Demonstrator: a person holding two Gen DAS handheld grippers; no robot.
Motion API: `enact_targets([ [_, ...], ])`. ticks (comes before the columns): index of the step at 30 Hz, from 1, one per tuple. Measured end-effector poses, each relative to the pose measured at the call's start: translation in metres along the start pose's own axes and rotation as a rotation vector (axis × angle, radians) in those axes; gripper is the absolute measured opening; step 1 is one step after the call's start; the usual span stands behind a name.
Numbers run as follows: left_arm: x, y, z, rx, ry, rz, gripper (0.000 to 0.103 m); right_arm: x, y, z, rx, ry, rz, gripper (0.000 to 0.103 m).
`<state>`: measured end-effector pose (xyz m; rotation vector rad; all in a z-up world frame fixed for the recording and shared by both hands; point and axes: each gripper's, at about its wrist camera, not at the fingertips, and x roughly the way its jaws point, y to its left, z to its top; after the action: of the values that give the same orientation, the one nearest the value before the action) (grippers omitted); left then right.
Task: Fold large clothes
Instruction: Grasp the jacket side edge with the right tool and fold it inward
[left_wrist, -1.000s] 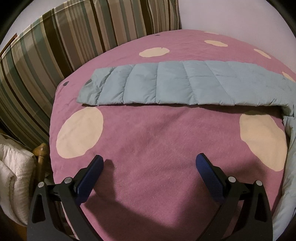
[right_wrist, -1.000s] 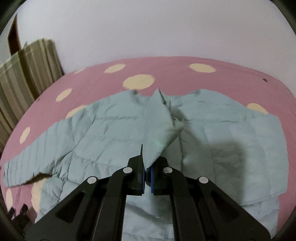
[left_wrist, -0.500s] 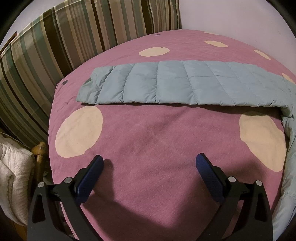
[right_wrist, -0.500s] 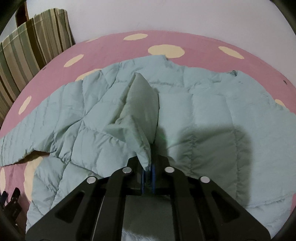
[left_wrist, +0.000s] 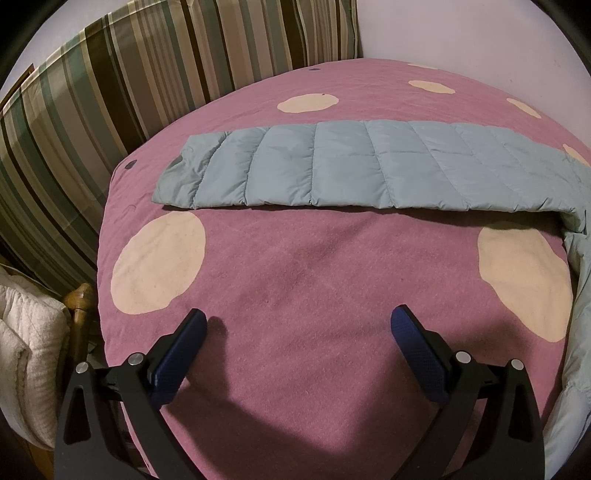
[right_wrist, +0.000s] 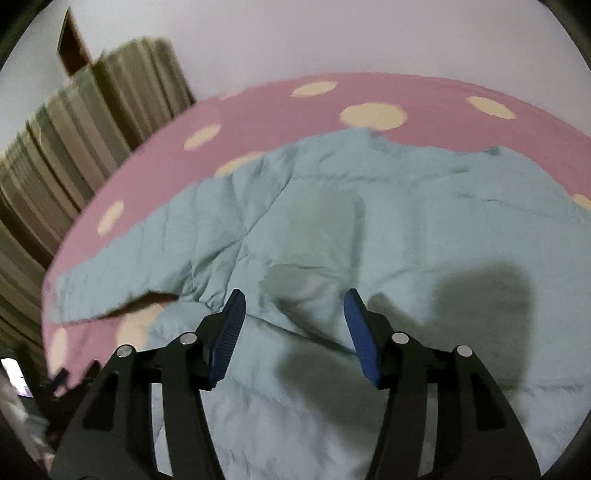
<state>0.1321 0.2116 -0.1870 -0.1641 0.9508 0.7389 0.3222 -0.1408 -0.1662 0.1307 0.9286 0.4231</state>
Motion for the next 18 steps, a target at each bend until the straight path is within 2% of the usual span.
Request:
enact_targets([
  [1, 0.000, 0.000, 0.000, 0.000, 0.000, 0.000, 0.099, -0.009, -0.008, 0.001, 0.019, -0.011, -0.002, 0.042],
  [4, 0.000, 0.000, 0.000, 0.002, -0.001, 0.002, 0.099, -0.046, -0.057, 0.002, 0.096, -0.054, -0.057, 0.034],
  [7, 0.000, 0.001, 0.000, 0.002, 0.000, 0.002, 0.099, -0.073, -0.119, -0.003, 0.173, -0.088, -0.190, 0.030],
  [9, 0.000, 0.001, 0.000, 0.002, 0.000, 0.003, 0.099, -0.082, -0.166, -0.013, 0.270, -0.081, -0.254, 0.029],
  [11, 0.000, 0.001, 0.000, 0.003, 0.000, 0.003, 0.099, -0.081, -0.194, -0.022, 0.316, -0.063, -0.304, 0.029],
  [13, 0.000, 0.001, 0.000, 0.004, 0.000, 0.004, 0.099, -0.070, -0.216, -0.032, 0.349, -0.023, -0.327, 0.023],
  [15, -0.001, 0.001, 0.001, 0.008, -0.002, 0.010, 0.099, -0.054, -0.230, -0.042, 0.363, 0.019, -0.319, 0.022],
  [18, -0.001, 0.003, 0.001, 0.010, -0.002, 0.013, 0.099, -0.052, -0.228, -0.041, 0.350, 0.025, -0.312, 0.022],
])
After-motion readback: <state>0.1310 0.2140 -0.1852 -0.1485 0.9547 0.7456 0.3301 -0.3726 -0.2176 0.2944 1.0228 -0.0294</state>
